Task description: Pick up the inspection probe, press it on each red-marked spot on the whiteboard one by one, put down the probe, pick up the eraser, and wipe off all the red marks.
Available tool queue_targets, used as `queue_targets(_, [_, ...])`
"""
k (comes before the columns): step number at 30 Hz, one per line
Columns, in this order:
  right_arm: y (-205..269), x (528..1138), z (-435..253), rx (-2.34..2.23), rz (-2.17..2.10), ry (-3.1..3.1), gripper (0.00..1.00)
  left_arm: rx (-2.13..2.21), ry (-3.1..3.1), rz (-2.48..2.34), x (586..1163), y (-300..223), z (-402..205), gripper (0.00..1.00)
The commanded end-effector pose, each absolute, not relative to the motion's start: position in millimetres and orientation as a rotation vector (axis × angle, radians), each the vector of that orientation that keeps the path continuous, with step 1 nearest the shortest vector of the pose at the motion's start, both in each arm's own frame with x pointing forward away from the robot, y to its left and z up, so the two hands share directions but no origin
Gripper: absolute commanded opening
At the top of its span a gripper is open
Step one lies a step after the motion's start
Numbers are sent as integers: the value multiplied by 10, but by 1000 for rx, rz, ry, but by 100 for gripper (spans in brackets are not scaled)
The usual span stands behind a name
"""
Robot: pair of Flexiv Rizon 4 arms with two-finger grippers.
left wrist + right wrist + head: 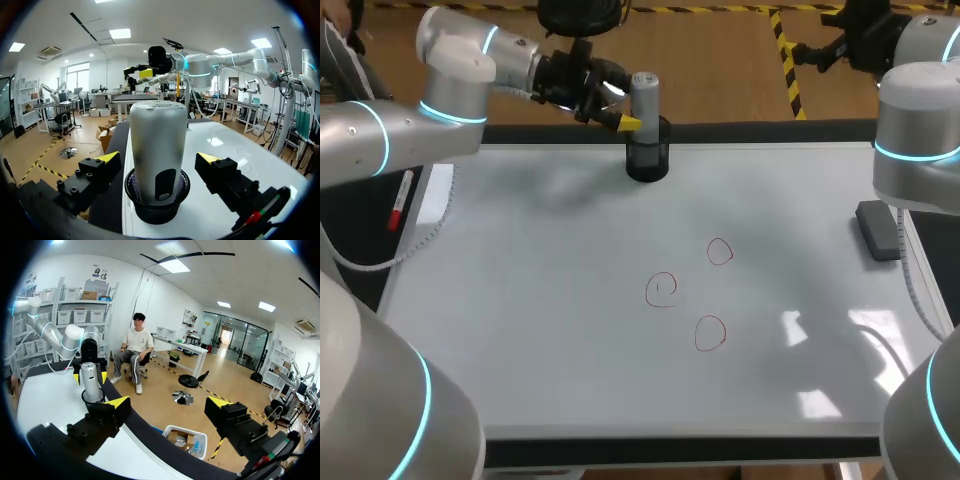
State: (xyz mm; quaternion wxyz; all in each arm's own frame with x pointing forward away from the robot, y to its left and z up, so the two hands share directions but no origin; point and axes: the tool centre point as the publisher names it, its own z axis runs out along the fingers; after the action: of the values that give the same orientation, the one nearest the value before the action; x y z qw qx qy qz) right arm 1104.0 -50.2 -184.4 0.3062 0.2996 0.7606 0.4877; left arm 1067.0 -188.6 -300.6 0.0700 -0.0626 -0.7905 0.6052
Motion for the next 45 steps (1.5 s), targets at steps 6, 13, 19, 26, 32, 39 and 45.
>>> queue_targets(6, [-503, 11042, -1845, 793, 1291, 2013, 100, -171, -2362, 1839, 10705, -1939, -3126, 100])
queue_targets(13, [-503, 11042, -1845, 793, 1291, 2013, 100, -161, -2352, 1859, 10674, -2019, -3183, 100])
queue_targets(19, [-503, 11042, -1845, 793, 1291, 2013, 100, -161, -2357, 1864, 10665, -2061, -3194, 100])
queue_targets(26, [-503, 11042, -1845, 793, 1291, 2013, 100, -158, -2371, 1872, 10661, -2098, -3184, 100])
queue_targets(32, [-503, 11042, -1845, 793, 1291, 2013, 100, -138, -2371, 1882, 10673, -2111, -3202, 100])
queue_targets(39, [-503, 11042, -1845, 793, 1291, 2013, 100, -123, -2362, 1886, 10685, -2108, -3216, 44])
queue_targets(45, [-503, 11042, -1845, 793, 1291, 2013, 100, -122, -2356, 1897, 10682, -2103, -3212, 0])
